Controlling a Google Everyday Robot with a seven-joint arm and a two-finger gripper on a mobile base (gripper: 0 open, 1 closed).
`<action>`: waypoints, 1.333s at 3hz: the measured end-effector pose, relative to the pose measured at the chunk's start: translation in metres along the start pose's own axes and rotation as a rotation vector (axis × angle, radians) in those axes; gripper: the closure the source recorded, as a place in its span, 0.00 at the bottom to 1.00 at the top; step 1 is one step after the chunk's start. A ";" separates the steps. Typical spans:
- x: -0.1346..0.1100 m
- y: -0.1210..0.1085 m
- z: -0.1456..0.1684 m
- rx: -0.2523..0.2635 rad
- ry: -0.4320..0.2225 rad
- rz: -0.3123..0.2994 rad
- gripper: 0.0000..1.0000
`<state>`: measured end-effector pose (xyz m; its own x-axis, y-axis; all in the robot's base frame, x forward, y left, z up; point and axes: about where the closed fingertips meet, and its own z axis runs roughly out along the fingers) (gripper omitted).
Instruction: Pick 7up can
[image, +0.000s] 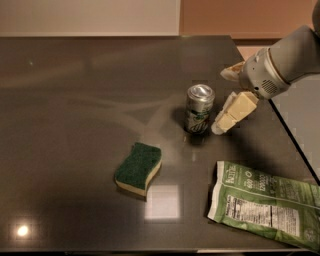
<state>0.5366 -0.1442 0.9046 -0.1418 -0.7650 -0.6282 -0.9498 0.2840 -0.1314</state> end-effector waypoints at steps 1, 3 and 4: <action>-0.005 -0.001 0.015 -0.023 -0.042 0.008 0.00; -0.019 -0.004 0.033 -0.046 -0.113 0.017 0.39; -0.028 -0.007 0.032 -0.046 -0.145 0.018 0.62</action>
Offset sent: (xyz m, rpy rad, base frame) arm 0.0171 0.0372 -0.0137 0.1398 0.0132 0.0340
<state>0.5561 -0.1062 0.8992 -0.1206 -0.6671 -0.7351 -0.9597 0.2678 -0.0856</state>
